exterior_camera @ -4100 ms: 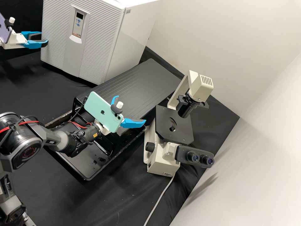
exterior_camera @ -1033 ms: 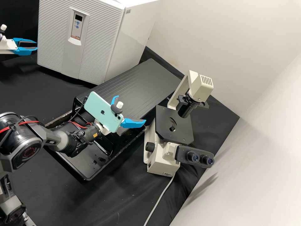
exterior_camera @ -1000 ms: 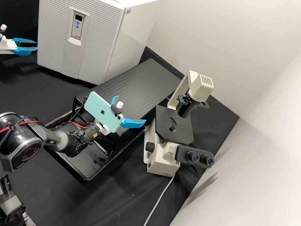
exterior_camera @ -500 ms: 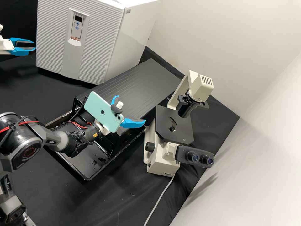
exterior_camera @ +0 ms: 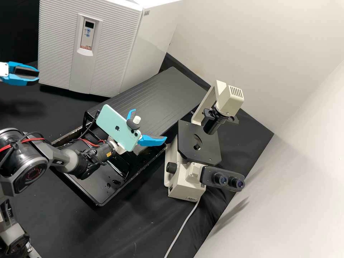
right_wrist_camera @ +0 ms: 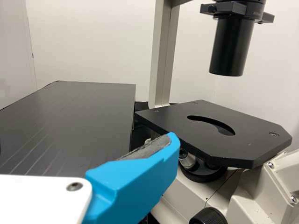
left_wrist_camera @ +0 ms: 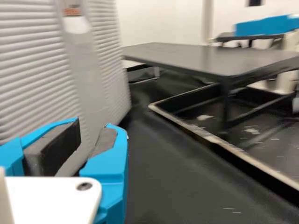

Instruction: Open the incubator door

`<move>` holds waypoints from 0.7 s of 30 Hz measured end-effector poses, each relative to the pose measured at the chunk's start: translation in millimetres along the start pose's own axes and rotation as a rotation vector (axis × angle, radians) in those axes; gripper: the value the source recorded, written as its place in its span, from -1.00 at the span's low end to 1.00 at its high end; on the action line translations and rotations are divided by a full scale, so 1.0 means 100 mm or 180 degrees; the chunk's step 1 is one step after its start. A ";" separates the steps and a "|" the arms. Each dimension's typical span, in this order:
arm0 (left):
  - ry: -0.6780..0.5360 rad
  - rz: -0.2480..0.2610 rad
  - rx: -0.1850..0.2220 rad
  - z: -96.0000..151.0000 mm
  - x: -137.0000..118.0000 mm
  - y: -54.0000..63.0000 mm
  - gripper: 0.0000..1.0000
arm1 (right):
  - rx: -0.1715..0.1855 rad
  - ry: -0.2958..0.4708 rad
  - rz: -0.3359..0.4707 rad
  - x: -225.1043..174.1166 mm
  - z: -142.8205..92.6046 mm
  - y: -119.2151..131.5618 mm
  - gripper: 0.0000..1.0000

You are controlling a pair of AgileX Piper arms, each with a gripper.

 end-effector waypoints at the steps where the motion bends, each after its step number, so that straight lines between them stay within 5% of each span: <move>1: -0.0033 0.0003 -0.0016 0.05 -0.01 0.00 -1.00 | 0.0000 0.0000 0.0000 0.00 0.00 0.00 1.00; 11: -0.0067 0.0018 -0.0082 0.09 -0.02 0.00 -1.00 | 0.0000 0.0000 0.0000 0.00 0.00 0.00 1.00; 21: 0.0804 -0.0010 -0.0230 -0.43 -0.36 -0.15 -1.00 | 0.0000 0.0000 0.0000 0.00 0.00 0.00 1.00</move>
